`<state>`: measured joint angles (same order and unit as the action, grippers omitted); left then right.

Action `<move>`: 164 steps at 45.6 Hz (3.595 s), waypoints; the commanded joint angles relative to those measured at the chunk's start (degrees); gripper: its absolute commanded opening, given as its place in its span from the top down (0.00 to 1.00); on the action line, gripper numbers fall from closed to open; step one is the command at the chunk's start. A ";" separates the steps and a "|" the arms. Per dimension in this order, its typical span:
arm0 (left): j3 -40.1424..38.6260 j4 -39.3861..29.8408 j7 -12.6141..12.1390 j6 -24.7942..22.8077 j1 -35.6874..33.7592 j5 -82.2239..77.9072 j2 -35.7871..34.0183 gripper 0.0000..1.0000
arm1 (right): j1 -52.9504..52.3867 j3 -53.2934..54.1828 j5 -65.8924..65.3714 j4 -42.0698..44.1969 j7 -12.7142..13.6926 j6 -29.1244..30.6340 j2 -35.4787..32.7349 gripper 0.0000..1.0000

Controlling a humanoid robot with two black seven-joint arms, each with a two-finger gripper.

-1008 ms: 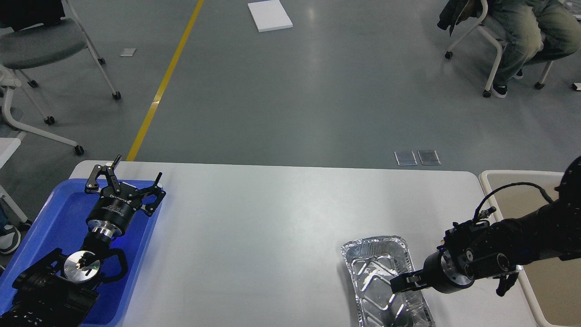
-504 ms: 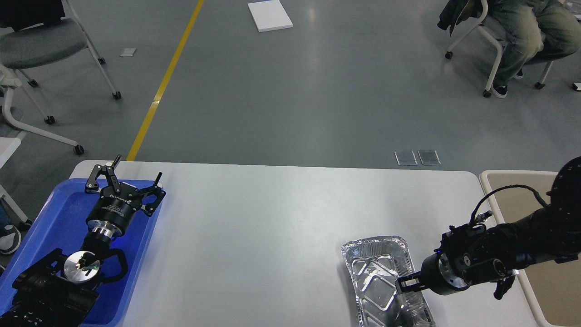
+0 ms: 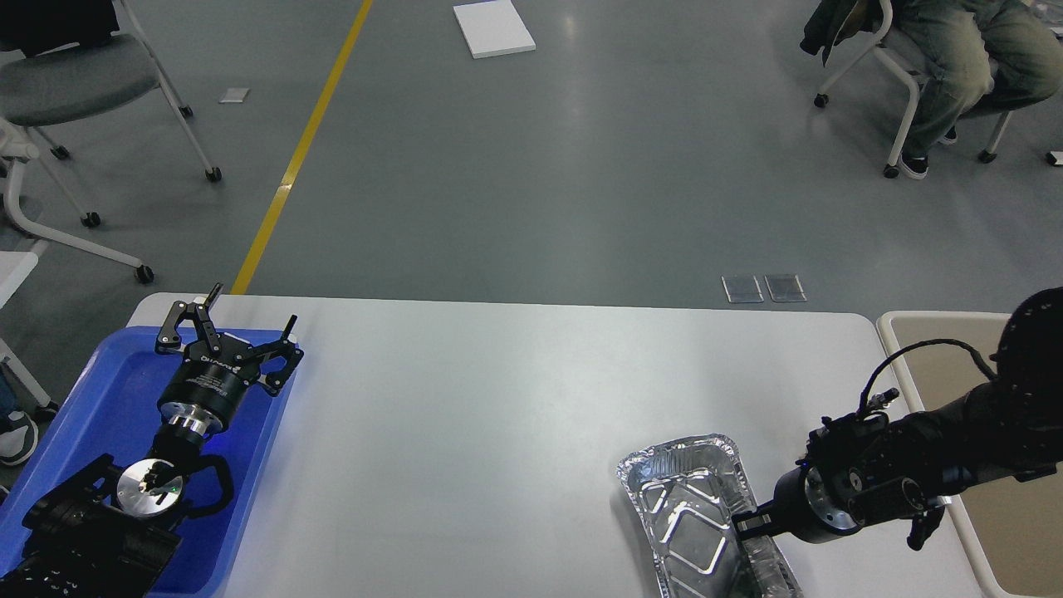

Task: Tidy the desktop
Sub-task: 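Close the right gripper on the foil tray rim and lift it, then carry the foil tray with the right gripper over the beige bin, then release the foil tray into the beige bin with the right gripper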

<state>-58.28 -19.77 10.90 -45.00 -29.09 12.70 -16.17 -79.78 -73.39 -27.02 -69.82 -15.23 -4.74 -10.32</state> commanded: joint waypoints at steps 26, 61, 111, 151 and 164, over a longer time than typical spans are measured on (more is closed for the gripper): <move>-0.08 0.00 0.00 0.00 0.00 -0.05 0.00 0.00 | -23.56 0.00 0.04 -16.57 -0.15 8.78 -10.51 1.00; -0.08 0.00 0.00 0.00 0.00 0.04 0.00 0.00 | -61.01 -2.11 -5.32 -18.25 0.11 47.97 -20.09 1.00; -0.08 0.00 0.00 0.00 0.00 0.04 0.00 0.00 | -40.73 -2.37 -4.26 9.43 -0.15 47.19 -34.68 1.00; -0.08 0.00 0.00 0.00 0.00 -0.05 0.00 0.00 | 14.47 20.39 19.63 41.78 0.64 28.48 -44.09 1.00; -0.08 0.00 0.09 0.00 0.00 0.04 0.00 0.00 | 23.00 22.50 20.34 46.43 0.55 24.34 -39.52 1.00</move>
<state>-58.35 -19.78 10.97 -45.00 -29.09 12.71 -16.17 -65.04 -53.52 -8.97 -27.54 -14.69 23.73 -52.74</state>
